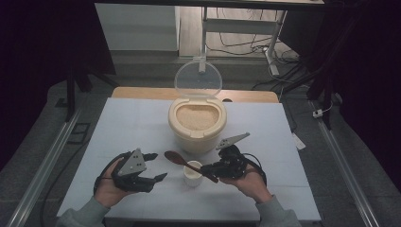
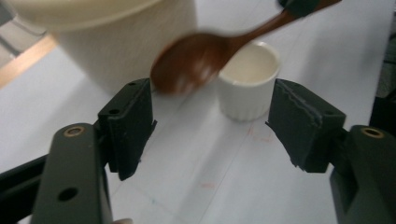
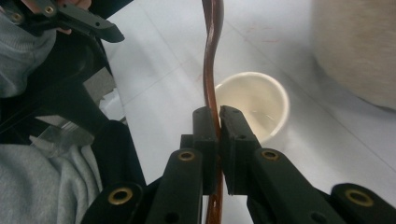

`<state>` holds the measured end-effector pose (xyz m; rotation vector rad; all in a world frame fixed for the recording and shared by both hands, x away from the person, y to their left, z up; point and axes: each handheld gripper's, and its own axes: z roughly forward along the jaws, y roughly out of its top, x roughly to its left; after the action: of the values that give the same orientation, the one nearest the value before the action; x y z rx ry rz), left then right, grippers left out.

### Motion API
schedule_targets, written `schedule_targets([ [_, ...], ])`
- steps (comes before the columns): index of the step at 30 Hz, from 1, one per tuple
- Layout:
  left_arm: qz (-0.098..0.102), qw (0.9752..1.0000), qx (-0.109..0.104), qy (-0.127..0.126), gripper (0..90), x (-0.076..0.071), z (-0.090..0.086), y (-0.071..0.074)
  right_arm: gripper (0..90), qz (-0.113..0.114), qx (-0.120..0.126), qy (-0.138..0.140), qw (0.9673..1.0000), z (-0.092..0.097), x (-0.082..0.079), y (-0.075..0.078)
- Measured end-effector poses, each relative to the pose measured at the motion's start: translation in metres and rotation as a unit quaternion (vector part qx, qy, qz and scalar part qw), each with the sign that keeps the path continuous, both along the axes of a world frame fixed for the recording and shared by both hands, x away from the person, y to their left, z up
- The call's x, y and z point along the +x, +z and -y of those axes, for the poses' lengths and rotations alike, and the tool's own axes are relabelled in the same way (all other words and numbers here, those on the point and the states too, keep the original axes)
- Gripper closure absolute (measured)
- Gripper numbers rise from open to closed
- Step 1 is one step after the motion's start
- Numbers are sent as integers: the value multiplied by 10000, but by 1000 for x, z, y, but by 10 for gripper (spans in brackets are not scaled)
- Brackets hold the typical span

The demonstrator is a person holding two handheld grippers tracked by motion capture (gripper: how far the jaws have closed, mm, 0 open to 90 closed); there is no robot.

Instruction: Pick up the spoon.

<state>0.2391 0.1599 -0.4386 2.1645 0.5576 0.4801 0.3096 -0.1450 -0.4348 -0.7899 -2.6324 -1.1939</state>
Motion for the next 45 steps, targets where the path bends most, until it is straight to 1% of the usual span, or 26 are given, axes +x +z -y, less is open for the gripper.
schedule_targets([
  [3, 14, 9994, 161, -316, 338, 3, 13, 9, 853, -31, -39, 112, 9999, -7, -2, -1],
  [4, 11, 9988, 249, -432, 349, 5, 19, 12, 853, -32, -83, 195, 9998, -10, -3, -2],
  [6, -84, 9966, 435, -693, 355, 9, 31, 16, 853, -46, -72, 225, 9997, -11, -4, -2],
  [9, -261, 9915, 720, -1051, 391, 16, 47, 17, 853, -43, -93, 312, 9995, -14, -6, -1],
  [11, -408, 9869, 932, -1252, 402, 21, 56, 16, 853, -31, -111, 337, 9994, -15, -6, -1],
  [15, -588, 9804, 1194, -1452, 471, 29, 68, 11, 853, -4, -116, 413, 9991, -15, -8, 0],
  [18, -695, 9766, 1304, -1561, 525, 34, 73, 9, 853, 21, -147, 480, 9987, -16, -9, 0],
  [21, -742, 9726, 1465, -1649, 590, 37, 76, 5, 853, 63, -154, 538, 9984, -17, -11, 1],
  [25, -751, 9660, 1650, -1843, 679, 37, 78, 1, 853, 163, -199, 636, 9976, -19, -12, 2],
  [27, -807, 9620, 1668, -2007, 730, 35, 79, -1, 852, 160, -220, 679, 9973, -19, -13, 3],
  [28, -821, 9574, 1770, -2130, 755, 36, 79, -1, 852, 168, -212, 724, 9970, -20, -13, 3],
  [29, -855, 9540, 1814, -2227, 775, 35, 80, -2, 850, 172, -191, 755, 9968, -20, -13, 3],
  [30, -897, 9509, 1836, -2324, 820, 35, 80, -3, 842, 182, -113, 803, 9965, -20, -14, 4],
  [31, -940, 9492, 1826, -2386, 820, 35, 81, -4, 842, 182, -113, 803, 9965, -20, -14, 4],
  [32, -957, 9475, 1876, -2407, 830, 35, 82, -4, 840, 180, -79, 821, 9964, -20, -14, 4],
  [34, -993, 9498, 1823, -2340, 835, 36, 81, -5, 835, 194, -33, 803, 9966, -20, -13, 4],
  [35, -1012, 9517, 1770, -2295, 836, 37, 80, -4, 830, 220, 29, 759, 9969, -19, -13, 4],
  [36, -1045, 9563, 1639, -2184, 836, 36, 78, -4, 804, 249, 101, 709, 9971, -18, -13, 4],
  [37, -1046, 9592, 1548, -2123, 836, 36, 76, -3, 752, 292, 212, 642, 9973, -17, -12, 5],
  [38, -1030, 9614, 1473, -2082, 836, 37, 73, -2, 709, 418, 353, 553, 9970, -14, -12, 7],
  [39, -1035, 9637, 1374, -2040, 836, 38, 70, 0, 654, 622, 809, 309, 9943, -7, -12, 12],
  [40, -989, 9665, 1293, -1984, 836, 40, 67, 2, 589, 768, 1054, 240, 9912, -3, -12, 15],
  [41, -972, 9695, 1195, -1907, 836, 41, 65, 3, 589, 768, 1054, 240, 9912, -3, -12, 15],
  [43, -979, 9741, 1002, -1776, 837, 44, 60, 6, 560, 1054, 1369, -8, 9850, 5, -13, 19],
  [44, -950, 9759, 933, -1730, 836, 45, 57, 7, 532, 1328, 1563, -290, 9783, 12, -15, 21],
  [45, -916, 9785, 832, -1647, 836, 45, 55, 8, 532, 1328, 1563, -290, 9783, 12, -15, 21],
])
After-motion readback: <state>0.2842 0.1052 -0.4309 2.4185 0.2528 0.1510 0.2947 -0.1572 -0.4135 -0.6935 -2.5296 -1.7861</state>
